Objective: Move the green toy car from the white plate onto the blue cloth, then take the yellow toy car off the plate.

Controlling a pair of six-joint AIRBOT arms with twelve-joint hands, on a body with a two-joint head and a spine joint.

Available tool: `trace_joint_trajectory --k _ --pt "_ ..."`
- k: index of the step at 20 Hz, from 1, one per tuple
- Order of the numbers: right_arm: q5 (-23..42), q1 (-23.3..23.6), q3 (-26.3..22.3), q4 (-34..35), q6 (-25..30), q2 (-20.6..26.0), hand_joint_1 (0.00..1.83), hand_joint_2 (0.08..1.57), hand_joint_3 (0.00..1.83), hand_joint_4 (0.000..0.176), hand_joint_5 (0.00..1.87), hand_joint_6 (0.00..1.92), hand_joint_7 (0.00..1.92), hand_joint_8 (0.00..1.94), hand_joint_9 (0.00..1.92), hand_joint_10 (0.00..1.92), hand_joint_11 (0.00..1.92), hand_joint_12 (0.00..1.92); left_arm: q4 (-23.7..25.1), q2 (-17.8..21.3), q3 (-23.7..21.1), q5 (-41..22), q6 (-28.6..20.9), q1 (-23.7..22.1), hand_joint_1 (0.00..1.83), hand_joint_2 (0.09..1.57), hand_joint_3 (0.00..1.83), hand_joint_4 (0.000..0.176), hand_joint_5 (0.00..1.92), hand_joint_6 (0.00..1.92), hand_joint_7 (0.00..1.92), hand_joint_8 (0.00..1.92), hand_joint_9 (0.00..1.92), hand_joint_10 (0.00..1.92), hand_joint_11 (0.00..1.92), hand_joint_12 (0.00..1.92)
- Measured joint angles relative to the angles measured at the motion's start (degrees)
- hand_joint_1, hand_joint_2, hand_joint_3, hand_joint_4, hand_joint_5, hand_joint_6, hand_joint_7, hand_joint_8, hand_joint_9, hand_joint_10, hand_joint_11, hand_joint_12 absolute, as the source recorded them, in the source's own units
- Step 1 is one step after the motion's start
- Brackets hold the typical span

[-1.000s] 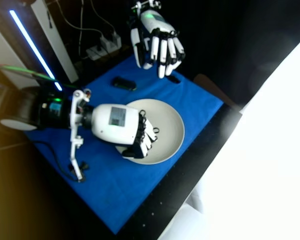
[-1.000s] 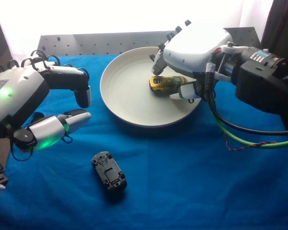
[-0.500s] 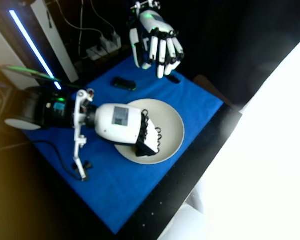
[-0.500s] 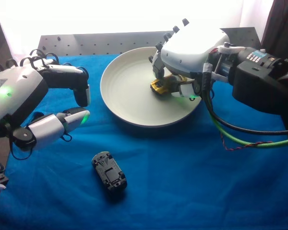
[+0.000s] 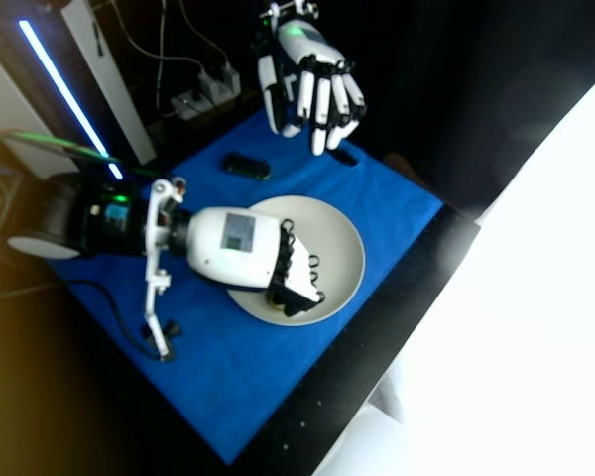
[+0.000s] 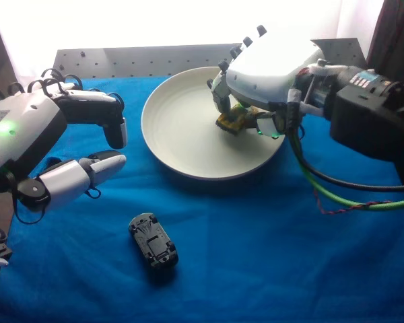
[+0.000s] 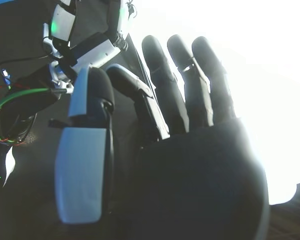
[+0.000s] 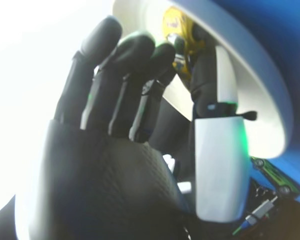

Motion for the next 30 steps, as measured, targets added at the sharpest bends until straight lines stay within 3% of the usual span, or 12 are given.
trace_joint_trajectory --k 4,6,9,16,20,22,23,25,26,27,29,30 --pt "3.5 0.0 -4.6 -1.3 0.0 4.7 1.37 1.16 0.0 0.0 0.8 1.14 0.88 1.1 0.87 1.4 0.73 1.59 -0.3 0.0 0.0 -0.4 0.0 0.3 0.93 1.21 0.0 0.172 0.78 1.27 0.82 0.02 0.4 0.78 0.08 1.53" --pt "5.6 0.0 -7.4 -2.6 0.0 7.5 1.37 1.16 0.0 0.0 0.8 1.15 0.89 1.09 0.85 1.4 0.71 1.59 -0.2 0.0 0.0 -0.5 0.0 0.3 0.95 1.21 0.0 0.14 0.79 1.26 0.83 0.02 0.41 0.78 0.09 1.53" --pt "8.2 0.0 -12.3 -5.4 0.0 11.9 1.37 1.15 0.0 0.0 0.81 1.16 0.93 1.07 0.87 1.35 0.73 1.58 -0.4 0.0 0.0 -0.6 0.0 0.5 0.93 1.21 0.0 0.167 0.78 1.28 0.83 0.02 0.41 0.75 0.09 1.47" --pt "14.4 -3.0 -23.0 -12.3 0.1 20.9 1.38 1.12 0.0 0.0 0.87 1.03 1.01 1.01 0.9 1.32 0.83 1.61 -1.1 0.0 -0.4 -1.0 -0.2 1.3 0.91 1.22 0.0 0.176 0.76 1.31 0.83 0.01 0.43 0.7 0.1 1.45" --pt "15.7 -6.2 -27.7 -14.2 0.2 25.5 1.31 1.04 0.0 0.0 1.1 0.65 1.24 0.79 1.27 1.07 1.14 1.49 -1.5 0.0 -0.7 -1.4 -0.2 2.0 0.93 1.21 0.0 0.176 0.78 1.27 0.85 0.02 0.43 0.77 0.11 1.52" --pt "16.6 -7.6 -29.0 -15.3 1.0 27.0 1.39 1.1 0.01 0.0 0.91 0.85 1.03 0.97 0.99 1.28 1.07 1.56 -1.7 0.0 -0.7 -1.3 -0.2 2.2 0.92 1.21 0.0 0.176 0.78 1.28 0.85 0.01 0.41 0.72 0.09 1.5" --pt "16.9 -8.5 -29.3 -16.3 3.0 27.3 1.31 1.06 0.0 0.0 1.03 0.75 1.16 0.92 1.16 1.24 1.12 1.55 -1.7 0.0 -0.7 -1.6 -0.2 2.2 0.91 1.22 0.0 0.176 0.77 1.3 0.84 0.01 0.41 0.71 0.09 1.48" --pt "17.4 -10.9 -29.7 -17.3 6.4 27.3 1.3 1.06 0.0 0.0 1.22 0.38 1.08 1.13 1.18 1.43 1.14 1.68 -1.9 0.0 -0.7 -2.1 -0.2 2.5 0.92 1.22 0.0 0.176 0.77 1.29 0.85 0.01 0.43 0.73 0.1 1.51" --pt "17.4 -11.7 -29.8 -17.4 7.2 27.3 1.3 1.06 0.0 0.0 1.22 0.38 1.08 1.13 1.18 1.43 1.14 1.68 -2.0 0.0 -0.7 -2.1 -0.2 2.6 0.92 1.22 0.0 0.176 0.77 1.29 0.85 0.01 0.43 0.73 0.1 1.51" --pt "17.3 -13.7 -29.9 -17.5 8.7 27.3 1.4 1.05 0.0 0.0 1.05 0.71 1.15 0.72 1.08 1.14 1.06 1.46 -2.3 0.0 -0.7 -2.1 -0.2 2.7 0.92 1.22 0.0 0.176 0.77 1.29 0.86 0.01 0.4 0.82 0.1 1.56" --pt "16.8 -15.6 -29.9 -17.4 10.5 27.3 1.41 1.04 0.0 0.0 1.06 0.71 1.15 0.69 1.11 1.09 1.07 1.42 -2.5 0.0 -0.8 -2.1 -0.2 2.7 0.92 1.21 0.0 0.176 0.78 1.28 0.87 0.01 0.4 0.83 0.12 1.56" --pt "16.7 -16.3 -29.9 -17.4 10.8 27.3 1.31 1.08 0.0 0.0 1.17 0.43 1.01 1.19 1.15 1.42 1.13 1.67 -2.3 0.0 -0.8 -2.1 -0.2 2.7 0.91 1.22 0.0 0.176 0.76 1.3 0.86 0.01 0.4 0.83 0.12 1.54"
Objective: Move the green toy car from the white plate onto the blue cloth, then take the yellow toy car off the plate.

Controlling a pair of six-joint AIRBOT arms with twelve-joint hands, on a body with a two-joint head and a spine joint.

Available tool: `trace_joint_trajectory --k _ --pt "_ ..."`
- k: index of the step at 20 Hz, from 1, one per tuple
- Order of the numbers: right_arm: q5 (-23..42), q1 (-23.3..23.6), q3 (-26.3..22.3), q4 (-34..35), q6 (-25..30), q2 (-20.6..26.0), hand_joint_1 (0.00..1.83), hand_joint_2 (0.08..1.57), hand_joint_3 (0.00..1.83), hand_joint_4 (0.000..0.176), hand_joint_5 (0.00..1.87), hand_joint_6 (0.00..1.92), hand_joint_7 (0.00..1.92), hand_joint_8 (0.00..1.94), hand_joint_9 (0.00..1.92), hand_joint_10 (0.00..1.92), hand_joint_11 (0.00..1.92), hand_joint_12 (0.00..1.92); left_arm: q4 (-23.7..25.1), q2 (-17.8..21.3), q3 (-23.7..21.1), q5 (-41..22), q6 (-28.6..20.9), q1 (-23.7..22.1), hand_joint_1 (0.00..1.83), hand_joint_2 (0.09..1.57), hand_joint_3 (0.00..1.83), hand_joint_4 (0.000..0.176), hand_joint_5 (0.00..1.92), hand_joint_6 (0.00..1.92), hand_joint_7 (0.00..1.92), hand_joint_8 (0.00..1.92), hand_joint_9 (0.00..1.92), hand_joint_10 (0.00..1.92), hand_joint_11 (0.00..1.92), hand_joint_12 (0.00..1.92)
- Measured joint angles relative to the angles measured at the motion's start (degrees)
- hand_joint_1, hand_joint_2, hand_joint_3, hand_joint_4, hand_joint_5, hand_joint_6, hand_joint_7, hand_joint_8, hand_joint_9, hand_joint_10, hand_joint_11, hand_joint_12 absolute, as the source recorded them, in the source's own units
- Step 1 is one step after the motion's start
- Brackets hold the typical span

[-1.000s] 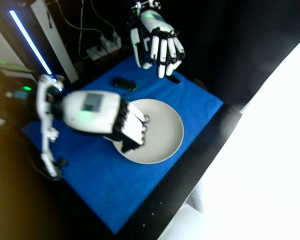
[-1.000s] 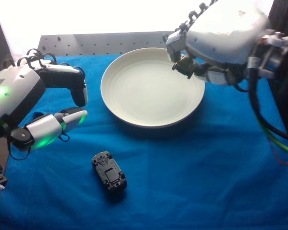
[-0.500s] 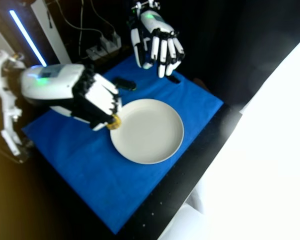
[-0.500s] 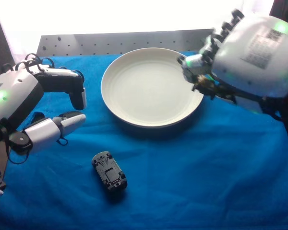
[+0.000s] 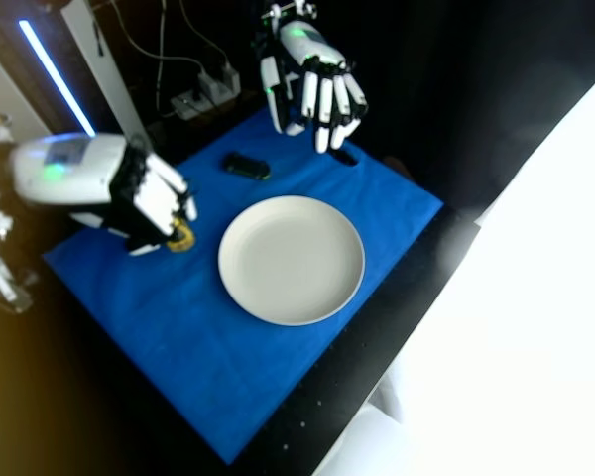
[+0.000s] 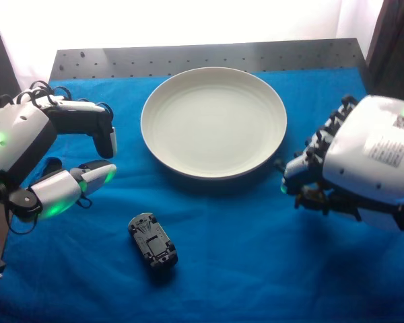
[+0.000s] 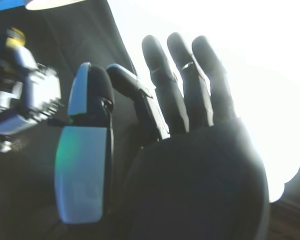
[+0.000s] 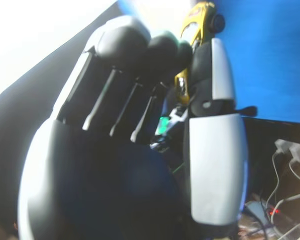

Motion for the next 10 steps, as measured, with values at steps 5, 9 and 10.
trace_joint_trajectory --k 5,9,10 --pt "0.0 -2.0 -0.8 0.5 0.1 -0.5 1.33 0.96 0.0 0.0 0.81 0.76 0.85 0.84 0.7 1.12 0.5 1.52 -0.1 0.0 -0.2 0.0 0.0 0.0 0.92 1.22 0.0 0.176 0.77 1.29 0.86 0.01 0.4 0.71 0.07 1.47" --pt "0.2 -2.0 -0.7 1.5 0.1 -0.5 1.19 0.87 0.0 0.0 0.6 0.73 0.62 0.85 0.51 1.17 0.32 1.64 -0.2 0.0 -0.2 0.0 0.0 0.0 0.92 1.22 0.0 0.176 0.77 1.29 0.87 0.01 0.44 0.64 0.08 1.46" --pt "0.4 -2.0 -0.7 1.6 0.1 -0.5 1.15 0.85 0.0 0.0 0.57 0.66 0.58 0.82 0.49 1.19 0.33 1.67 -0.2 0.0 -0.2 0.0 0.0 0.0 0.92 1.22 0.0 0.176 0.77 1.29 0.87 0.01 0.43 0.76 0.12 1.52"
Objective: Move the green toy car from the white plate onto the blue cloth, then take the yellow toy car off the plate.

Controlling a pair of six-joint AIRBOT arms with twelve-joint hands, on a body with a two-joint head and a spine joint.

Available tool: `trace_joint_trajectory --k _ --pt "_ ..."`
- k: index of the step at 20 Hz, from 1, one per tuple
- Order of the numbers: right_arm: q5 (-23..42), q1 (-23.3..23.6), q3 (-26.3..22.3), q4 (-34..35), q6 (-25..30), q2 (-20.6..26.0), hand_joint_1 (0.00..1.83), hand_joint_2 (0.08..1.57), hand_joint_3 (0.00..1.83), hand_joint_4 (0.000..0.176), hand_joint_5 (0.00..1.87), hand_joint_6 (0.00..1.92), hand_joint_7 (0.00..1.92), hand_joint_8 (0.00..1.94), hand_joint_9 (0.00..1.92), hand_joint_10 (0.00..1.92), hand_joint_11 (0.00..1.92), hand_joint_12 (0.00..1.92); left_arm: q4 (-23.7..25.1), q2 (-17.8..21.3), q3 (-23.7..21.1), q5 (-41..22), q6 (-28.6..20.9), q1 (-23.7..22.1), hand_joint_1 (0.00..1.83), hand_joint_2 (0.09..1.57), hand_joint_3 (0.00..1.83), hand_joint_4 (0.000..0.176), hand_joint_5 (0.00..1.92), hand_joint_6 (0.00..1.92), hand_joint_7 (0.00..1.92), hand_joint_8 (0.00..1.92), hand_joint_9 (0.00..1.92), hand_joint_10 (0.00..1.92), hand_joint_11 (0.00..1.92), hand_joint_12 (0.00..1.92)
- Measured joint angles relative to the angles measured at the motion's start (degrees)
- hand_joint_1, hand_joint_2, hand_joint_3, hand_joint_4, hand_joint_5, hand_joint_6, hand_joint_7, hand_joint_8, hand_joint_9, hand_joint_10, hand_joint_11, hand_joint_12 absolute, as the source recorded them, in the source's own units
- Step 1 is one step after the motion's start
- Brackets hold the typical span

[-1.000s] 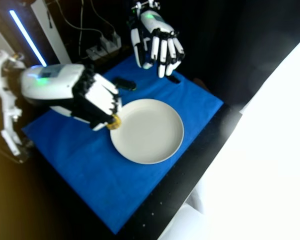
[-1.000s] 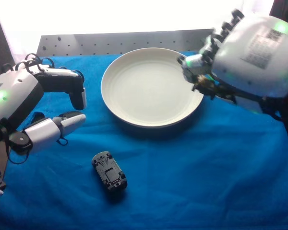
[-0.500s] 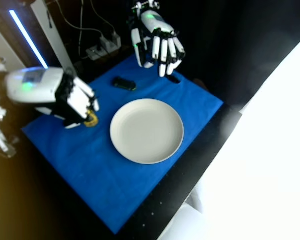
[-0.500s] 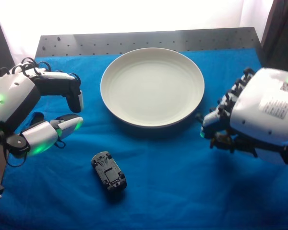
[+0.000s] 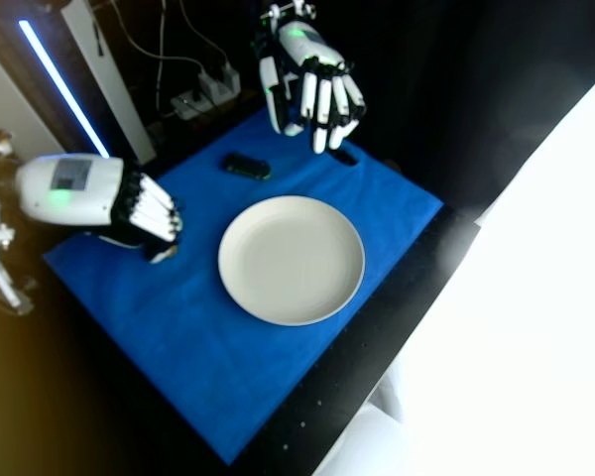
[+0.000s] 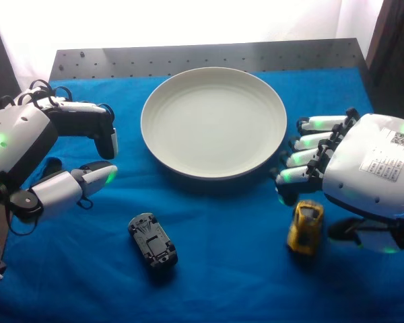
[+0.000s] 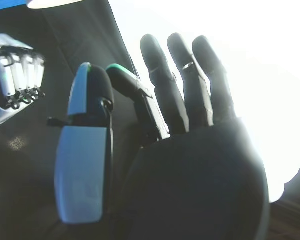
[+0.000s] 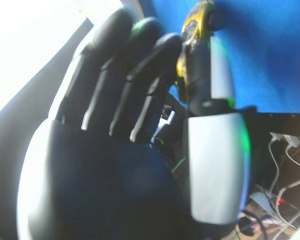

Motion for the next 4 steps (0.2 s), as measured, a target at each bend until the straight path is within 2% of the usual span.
trace_joint_trajectory --k 1,4 --pt "0.1 0.0 0.0 0.1 0.0 0.0 1.14 0.84 0.0 0.0 0.58 0.64 0.56 0.85 0.47 1.25 0.33 1.71 0.0 0.0 0.0 0.0 0.0 0.0 0.92 1.22 0.0 0.176 0.77 1.29 0.87 0.01 0.42 0.77 0.13 1.52" --pt "1.2 0.0 -0.2 1.0 0.0 0.9 1.12 0.83 0.0 0.0 0.61 0.64 0.6 0.95 0.52 1.26 0.38 1.66 -0.2 0.0 -0.1 -0.2 0.0 0.1 0.92 1.21 0.0 0.176 0.77 1.29 0.88 0.01 0.43 0.73 0.1 1.49"
